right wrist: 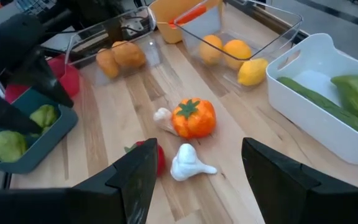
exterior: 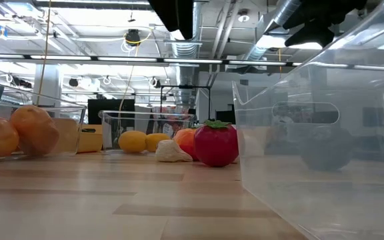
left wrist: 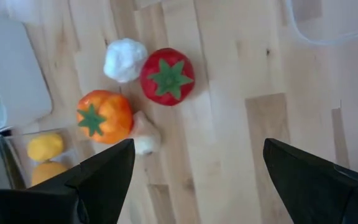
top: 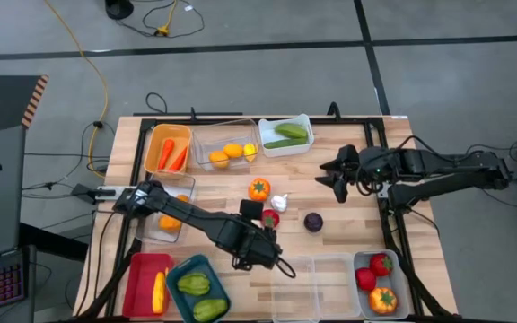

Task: Sort produce into baskets
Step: Put the top purple avocado into the bottom right transparent bin

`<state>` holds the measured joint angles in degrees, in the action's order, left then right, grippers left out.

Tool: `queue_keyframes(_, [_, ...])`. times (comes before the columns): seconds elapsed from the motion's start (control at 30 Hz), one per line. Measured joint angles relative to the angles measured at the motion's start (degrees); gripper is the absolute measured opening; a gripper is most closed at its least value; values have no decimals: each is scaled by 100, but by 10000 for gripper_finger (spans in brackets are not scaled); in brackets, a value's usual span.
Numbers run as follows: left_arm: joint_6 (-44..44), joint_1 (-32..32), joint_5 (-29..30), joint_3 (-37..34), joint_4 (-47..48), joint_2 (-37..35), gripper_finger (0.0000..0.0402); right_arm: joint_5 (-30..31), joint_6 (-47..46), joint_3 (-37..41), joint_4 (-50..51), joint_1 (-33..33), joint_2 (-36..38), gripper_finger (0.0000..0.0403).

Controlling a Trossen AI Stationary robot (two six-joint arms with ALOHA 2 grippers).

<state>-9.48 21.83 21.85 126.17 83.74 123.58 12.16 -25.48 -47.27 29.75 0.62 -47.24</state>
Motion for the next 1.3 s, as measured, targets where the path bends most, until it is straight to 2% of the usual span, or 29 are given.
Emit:
queue_keyframes(0.27, [27,-141,26,-24,175,-418,342,0,0,0,-17,-46,-2,261])
queue_keyframes(0.37, [-56,-128,222,-398,71,-730,342,-2,0,0,-19,-44,-2,261])
queue_keyframes(0.5, [-210,-129,293,-1416,-529,-1349,342,-7,40,0,-17,-44,-2,267])
queue_keyframes(0.6, [-243,-188,281,-2458,-1500,-1961,342,-24,40,0,-15,-44,-2,285])
queue_keyframes(0.73, [-295,-312,136,-3712,-2640,-2706,342,-24,44,0,-15,-44,-2,332])
queue_keyframes(0.83, [-319,-420,24,-4463,-3341,-3185,342,-23,46,0,-13,-44,-2,378])
queue_keyframes(0.9, [-321,-490,-20,-4894,-3735,-3454,342,-3,48,0,-10,-44,-6,394])
queue_keyframes(1.13, [-303,-709,-41,-6125,-4941,-4076,342,107,157,-2,142,-35,-208,383])
queue_keyframes(1.3, [-249,-783,-38,-6644,-5624,-4206,342,104,153,-2,217,29,-422,385])
